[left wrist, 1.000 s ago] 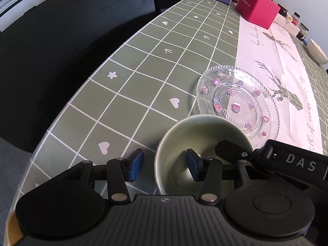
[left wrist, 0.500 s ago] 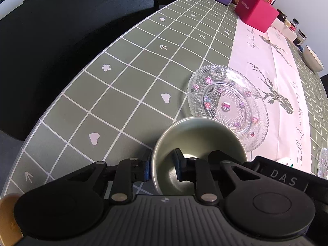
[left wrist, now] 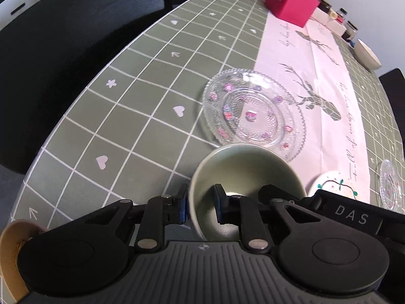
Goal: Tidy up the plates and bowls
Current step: 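Close the right tool on the green bowl rim and lift it, then carry the green bowl with the right tool over the stacked steel bowls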
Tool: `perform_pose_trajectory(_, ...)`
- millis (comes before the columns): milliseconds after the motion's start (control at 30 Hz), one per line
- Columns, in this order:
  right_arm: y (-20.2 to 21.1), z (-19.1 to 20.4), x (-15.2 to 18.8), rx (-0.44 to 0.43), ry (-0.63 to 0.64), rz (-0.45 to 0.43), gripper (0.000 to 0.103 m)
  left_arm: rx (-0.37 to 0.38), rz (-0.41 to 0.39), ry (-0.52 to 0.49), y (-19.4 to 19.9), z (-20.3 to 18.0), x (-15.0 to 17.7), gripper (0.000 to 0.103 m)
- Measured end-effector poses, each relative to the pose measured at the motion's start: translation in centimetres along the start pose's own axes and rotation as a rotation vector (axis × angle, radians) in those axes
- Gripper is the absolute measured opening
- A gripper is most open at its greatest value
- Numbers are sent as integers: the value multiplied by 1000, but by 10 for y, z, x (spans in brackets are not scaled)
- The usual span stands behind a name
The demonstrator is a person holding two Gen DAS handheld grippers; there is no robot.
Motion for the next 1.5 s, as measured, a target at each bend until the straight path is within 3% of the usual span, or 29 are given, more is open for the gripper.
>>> perform_pose_trajectory(133,23,-2,0,61,42,-29,14,38,11,-45,9,-17,7,23)
perform_pose_trajectory(600,115,-29,12,25,42,-83,14,40,-138,-242,79,-82,39,23)
perform_pose_trajectory(867,180,-34,28,29,105,-139,15,74,-222,-316,129,-114,65,23)
perform_pose_trajectory(1167,235,-80,63,60,98,-131,15,94,-193,-414,153,-150,126,25)
perform_pose_trajectory(1500,243,-127,95,83,71,-82,15,73,-160,-500,149,-165,181,26)
Point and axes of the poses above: each gripper's, at about its wrist camera, not at the fingertips, and y roughly against the way its jaws point, z to its left, x to its underside, the point moved 10 cm from there along -y, roughly the way its jaws point, and after that the axes turned 7 degrees about -y, right-handed, at the moved point
